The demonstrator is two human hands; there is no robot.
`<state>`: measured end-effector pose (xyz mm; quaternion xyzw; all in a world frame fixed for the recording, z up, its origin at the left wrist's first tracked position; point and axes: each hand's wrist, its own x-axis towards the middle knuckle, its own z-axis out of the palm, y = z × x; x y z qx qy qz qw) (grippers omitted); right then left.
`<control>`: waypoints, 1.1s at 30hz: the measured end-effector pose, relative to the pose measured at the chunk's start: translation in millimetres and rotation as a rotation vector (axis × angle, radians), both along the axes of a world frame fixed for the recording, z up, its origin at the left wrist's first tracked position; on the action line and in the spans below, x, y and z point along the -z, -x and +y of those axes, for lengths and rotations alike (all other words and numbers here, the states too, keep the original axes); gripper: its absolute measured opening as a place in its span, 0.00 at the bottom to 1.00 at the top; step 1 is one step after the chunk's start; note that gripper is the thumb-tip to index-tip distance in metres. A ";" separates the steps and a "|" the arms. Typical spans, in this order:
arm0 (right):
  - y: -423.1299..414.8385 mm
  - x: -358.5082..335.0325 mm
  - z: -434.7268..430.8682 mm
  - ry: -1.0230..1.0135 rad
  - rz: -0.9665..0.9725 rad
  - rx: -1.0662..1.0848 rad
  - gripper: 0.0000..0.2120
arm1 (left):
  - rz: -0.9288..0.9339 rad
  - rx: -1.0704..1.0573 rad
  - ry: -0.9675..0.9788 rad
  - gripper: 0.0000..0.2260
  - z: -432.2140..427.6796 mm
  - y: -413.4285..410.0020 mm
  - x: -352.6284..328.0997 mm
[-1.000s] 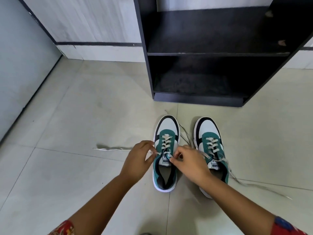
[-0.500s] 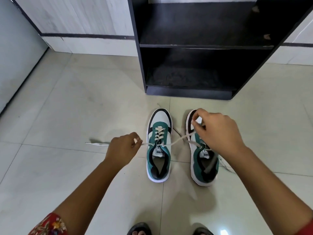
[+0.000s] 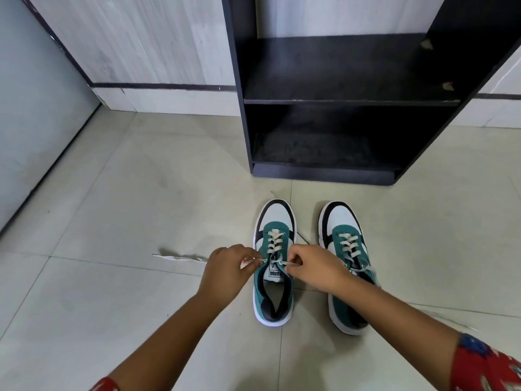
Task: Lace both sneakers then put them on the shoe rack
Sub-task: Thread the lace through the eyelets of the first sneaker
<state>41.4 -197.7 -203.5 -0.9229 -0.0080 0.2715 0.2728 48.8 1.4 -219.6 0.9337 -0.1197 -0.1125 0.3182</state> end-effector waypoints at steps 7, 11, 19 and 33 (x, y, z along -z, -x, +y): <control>2.9 4.0 0.5 -0.104 -0.046 0.071 0.19 | 0.000 -0.143 0.011 0.06 -0.7 1.8 3.2; 13.7 8.1 -13.1 -0.149 -0.062 0.210 0.20 | 0.072 -0.230 0.000 0.07 10.8 5.0 10.9; 21.0 7.1 -18.0 -0.057 -0.133 0.130 0.14 | 0.129 -0.303 0.045 0.06 17.4 10.3 15.4; 36.1 2.2 -13.8 0.076 -0.488 0.049 0.17 | -0.023 -0.299 -0.031 0.14 10.3 46.1 23.2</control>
